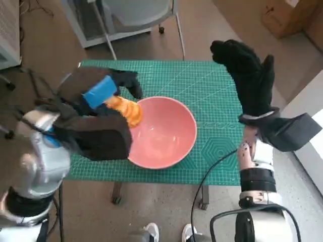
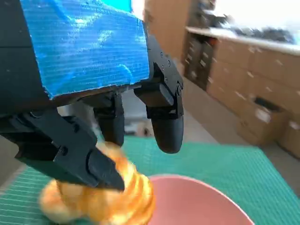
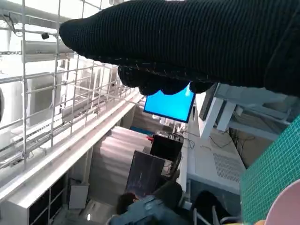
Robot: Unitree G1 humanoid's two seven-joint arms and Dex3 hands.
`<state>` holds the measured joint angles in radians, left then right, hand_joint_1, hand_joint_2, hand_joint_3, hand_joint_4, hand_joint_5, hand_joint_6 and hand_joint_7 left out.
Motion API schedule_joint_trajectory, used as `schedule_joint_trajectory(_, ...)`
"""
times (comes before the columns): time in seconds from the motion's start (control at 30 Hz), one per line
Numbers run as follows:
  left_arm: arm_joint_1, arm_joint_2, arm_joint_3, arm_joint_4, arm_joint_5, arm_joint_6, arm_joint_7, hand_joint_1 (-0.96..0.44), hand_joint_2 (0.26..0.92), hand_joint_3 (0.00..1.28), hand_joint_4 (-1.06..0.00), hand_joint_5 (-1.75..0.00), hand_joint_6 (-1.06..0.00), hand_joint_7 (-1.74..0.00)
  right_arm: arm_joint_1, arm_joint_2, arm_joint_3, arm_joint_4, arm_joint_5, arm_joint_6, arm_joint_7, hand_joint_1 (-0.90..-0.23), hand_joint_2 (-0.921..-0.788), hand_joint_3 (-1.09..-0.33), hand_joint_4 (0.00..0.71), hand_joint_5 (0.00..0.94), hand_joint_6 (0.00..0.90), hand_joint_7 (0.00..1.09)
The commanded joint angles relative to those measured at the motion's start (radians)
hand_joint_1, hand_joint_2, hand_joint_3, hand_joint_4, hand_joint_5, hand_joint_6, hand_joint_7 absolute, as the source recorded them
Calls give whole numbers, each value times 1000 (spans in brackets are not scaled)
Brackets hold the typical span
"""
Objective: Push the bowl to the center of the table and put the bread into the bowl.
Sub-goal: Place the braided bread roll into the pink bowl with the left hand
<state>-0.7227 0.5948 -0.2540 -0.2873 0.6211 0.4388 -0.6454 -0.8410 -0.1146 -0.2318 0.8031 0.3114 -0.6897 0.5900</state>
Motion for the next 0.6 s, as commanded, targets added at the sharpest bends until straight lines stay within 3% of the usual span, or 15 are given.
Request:
schedule_joint_trajectory(0.03,-36,-37,-34,67,0,-34,15,3,901,40,-771,-1104,-691,-1076,32,-12,-3,4,6,13,1,-576,-921,-541,240,0,359,6)
schedule_joint_trajectory(0.6,-64,-96,-77,216,-1,-106,39,3,920,40,-755,-1160,-632,-1095,59,-14,-8,-31,43,40,17,-540,-921,-533,263,8,366,8)
